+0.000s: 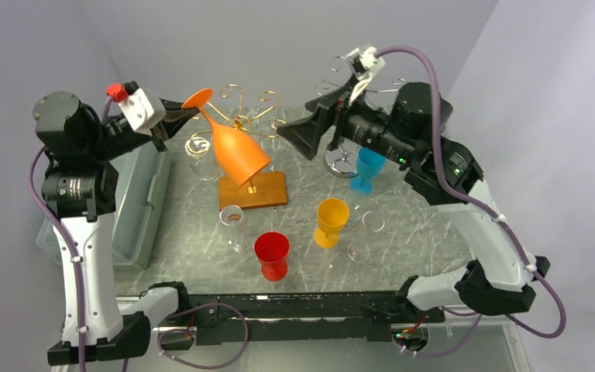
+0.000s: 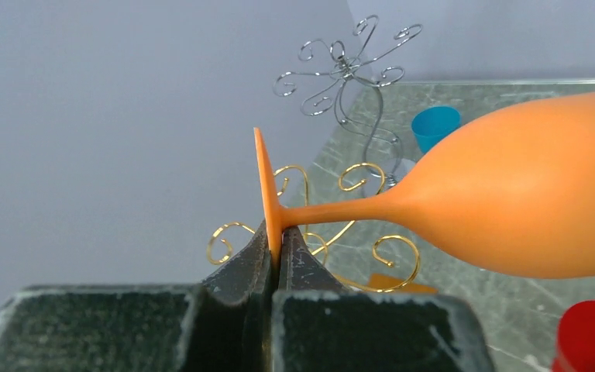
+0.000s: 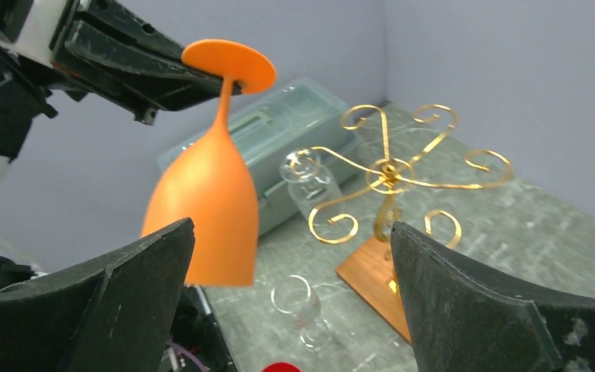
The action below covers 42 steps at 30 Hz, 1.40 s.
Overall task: Place the wine glass upside down on the wine glass rack
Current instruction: Turn the wine glass upside down at the wine rack.
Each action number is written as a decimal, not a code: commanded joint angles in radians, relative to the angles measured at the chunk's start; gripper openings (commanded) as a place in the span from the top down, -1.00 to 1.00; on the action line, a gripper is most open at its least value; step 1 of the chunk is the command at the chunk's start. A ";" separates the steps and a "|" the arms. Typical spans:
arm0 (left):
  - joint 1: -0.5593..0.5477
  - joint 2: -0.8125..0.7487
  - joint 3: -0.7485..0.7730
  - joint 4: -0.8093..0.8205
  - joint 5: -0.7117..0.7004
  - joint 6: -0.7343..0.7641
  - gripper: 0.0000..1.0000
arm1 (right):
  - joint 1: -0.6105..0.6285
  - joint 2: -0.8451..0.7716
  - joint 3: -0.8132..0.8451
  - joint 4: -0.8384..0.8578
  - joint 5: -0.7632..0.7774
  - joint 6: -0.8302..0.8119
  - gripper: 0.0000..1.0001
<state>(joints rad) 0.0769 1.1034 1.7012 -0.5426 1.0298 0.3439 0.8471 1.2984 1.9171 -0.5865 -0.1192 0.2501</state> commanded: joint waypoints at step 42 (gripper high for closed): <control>-0.006 -0.088 -0.105 0.135 -0.020 -0.016 -0.83 | 0.142 -0.109 -0.574 0.371 0.042 0.029 0.03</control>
<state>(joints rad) 0.0723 0.9760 1.5074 -0.2974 1.1198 0.4854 0.9909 1.2919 1.4235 -0.2832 -0.1986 0.3202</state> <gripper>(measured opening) 0.919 0.677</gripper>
